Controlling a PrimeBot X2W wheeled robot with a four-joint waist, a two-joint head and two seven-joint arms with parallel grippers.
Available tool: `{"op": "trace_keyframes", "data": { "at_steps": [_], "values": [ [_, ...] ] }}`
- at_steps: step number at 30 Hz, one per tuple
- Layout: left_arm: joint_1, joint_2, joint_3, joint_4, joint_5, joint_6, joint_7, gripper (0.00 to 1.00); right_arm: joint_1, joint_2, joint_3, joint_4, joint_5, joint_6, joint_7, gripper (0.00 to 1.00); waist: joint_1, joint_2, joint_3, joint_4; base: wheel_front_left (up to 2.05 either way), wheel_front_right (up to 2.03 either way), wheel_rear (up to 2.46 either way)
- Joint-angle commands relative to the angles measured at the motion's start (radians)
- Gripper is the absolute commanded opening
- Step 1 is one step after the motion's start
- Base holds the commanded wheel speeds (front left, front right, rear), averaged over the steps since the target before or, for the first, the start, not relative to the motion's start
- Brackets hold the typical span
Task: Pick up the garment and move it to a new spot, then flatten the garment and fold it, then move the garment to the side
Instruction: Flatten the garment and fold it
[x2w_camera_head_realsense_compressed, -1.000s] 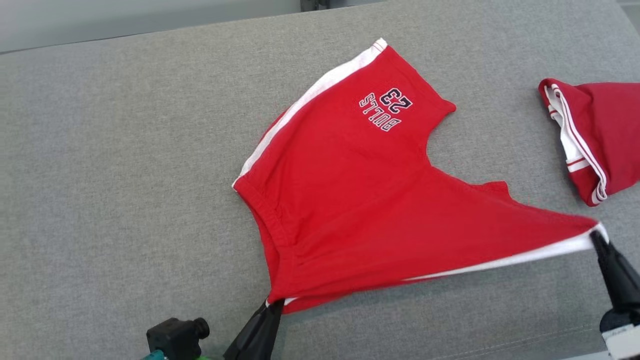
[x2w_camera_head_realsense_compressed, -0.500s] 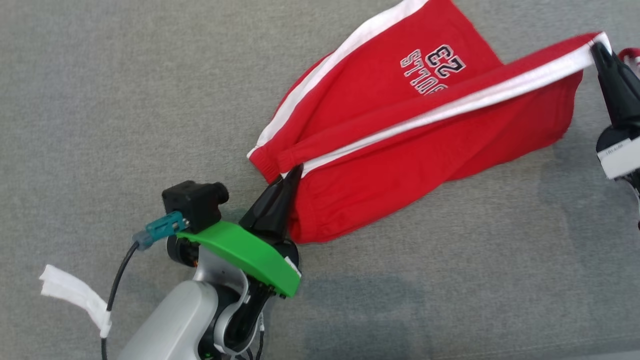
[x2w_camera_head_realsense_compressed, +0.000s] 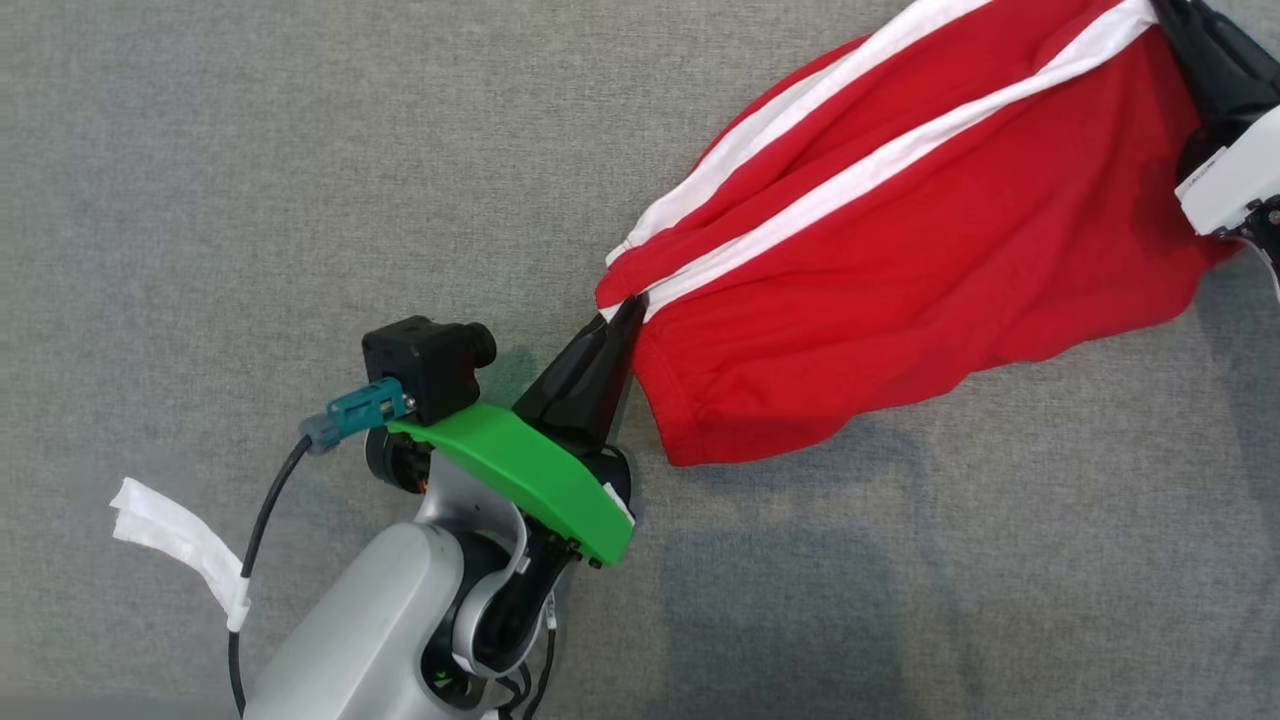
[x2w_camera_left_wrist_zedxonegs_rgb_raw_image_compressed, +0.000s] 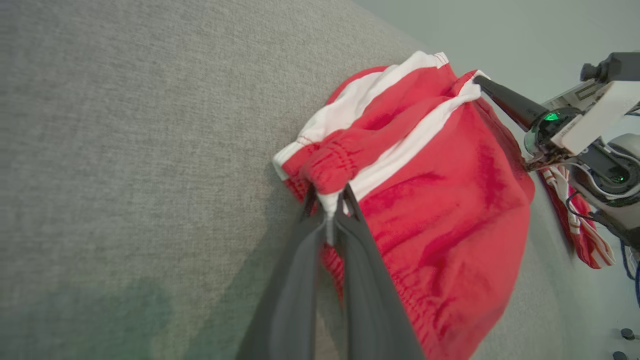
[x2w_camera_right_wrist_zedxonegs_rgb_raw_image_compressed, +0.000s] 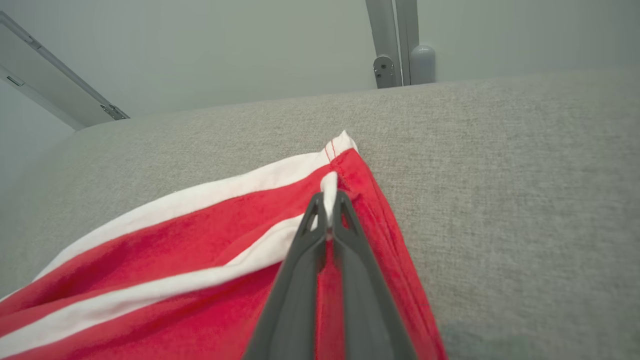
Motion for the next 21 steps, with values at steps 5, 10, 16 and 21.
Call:
{"op": "trace_keyframes", "data": {
  "at_steps": [5,10,16,21],
  "values": [
    [-0.016,-0.004,0.003,-0.022,-0.004,0.004,0.004,0.00,-0.058,-0.030,0.031,0.023,0.022,-0.001,0.016,0.00,0.0001,0.0000,0.008,0.022,0.00,0.00,0.00],
    [-0.043,-0.007,0.006,-0.012,-0.003,0.005,0.014,0.00,-0.107,-0.044,0.048,0.070,0.018,-0.001,0.035,0.00,0.0001,0.0000,0.013,0.025,0.00,0.00,0.00],
    [-0.080,-0.024,0.020,0.014,0.015,0.019,-0.008,1.00,-0.170,-0.034,0.045,0.132,-0.026,-0.001,0.011,1.00,0.0001,0.0000,0.019,0.031,0.00,0.00,0.00],
    [-0.090,-0.027,0.046,0.024,0.019,0.037,-0.034,1.00,-0.187,-0.026,0.047,0.158,-0.031,-0.001,-0.025,1.00,0.0001,0.0000,0.013,0.023,0.00,0.00,0.00]
  ]
}}
